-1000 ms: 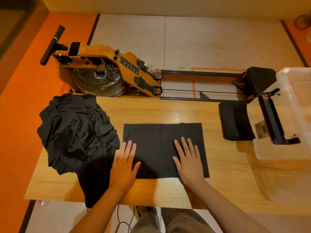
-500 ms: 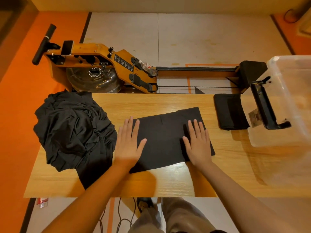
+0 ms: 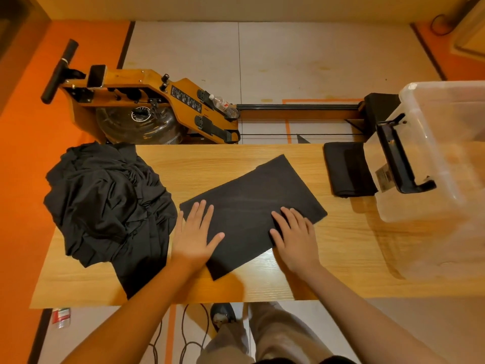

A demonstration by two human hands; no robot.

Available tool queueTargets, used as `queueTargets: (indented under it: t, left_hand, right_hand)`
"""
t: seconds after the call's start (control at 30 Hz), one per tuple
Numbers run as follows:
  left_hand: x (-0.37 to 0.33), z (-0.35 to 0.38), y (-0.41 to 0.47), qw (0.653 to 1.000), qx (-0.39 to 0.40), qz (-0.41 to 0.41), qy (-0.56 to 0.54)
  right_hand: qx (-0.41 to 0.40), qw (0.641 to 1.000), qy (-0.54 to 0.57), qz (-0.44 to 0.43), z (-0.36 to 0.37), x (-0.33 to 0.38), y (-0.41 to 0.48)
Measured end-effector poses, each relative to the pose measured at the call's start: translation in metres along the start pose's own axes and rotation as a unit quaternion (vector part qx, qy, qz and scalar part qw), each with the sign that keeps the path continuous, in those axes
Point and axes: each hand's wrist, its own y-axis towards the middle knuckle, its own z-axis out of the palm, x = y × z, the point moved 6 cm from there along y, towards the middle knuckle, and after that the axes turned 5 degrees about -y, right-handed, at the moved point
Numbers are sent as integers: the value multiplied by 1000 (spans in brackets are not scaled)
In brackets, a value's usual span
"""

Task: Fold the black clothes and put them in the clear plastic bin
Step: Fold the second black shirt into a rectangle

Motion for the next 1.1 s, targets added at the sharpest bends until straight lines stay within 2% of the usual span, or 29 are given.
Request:
queueTargets:
  t: [0.17, 0.23, 0.33, 0.4, 0.47, 0.57, 0.77, 0.9, 1.1]
  left_hand:
    - [-36, 7, -44, 995, -13, -66, -71]
    - [-38, 7, -42, 996, -24, -56, -65]
    - [-31, 6, -20, 999, -32, 18, -17]
    - [-21, 6, -9, 998, -15, 63, 12]
    - [-12, 7, -7, 996, -5, 84, 26]
    - [-4, 12, -15, 997, 13, 79, 24]
    - [-15, 20, -45, 999, 22, 24, -11]
    - [-28, 34, -76, 999, 33, 2, -26]
    - [-23, 33, -90, 998, 22, 57, 27]
  right_hand:
    - [-11, 1000, -10, -10, -22, -16, 22]
    - [-24, 1000, 9, -16, -26, -3, 16]
    - [-34, 995, 22, -96, -14, 37, -13]
    - [-20, 988, 0, -153, 9, 62, -36]
    - [3, 987, -28, -157, 31, 69, -51]
    - [7, 990, -38, -136, 44, 58, -58]
    - [-7, 975, -75, -211, 45, 31, -59]
    - [-18, 978, -92, -187, 41, 5, -71]
    - [4, 988, -46, -148, 46, 32, -94]
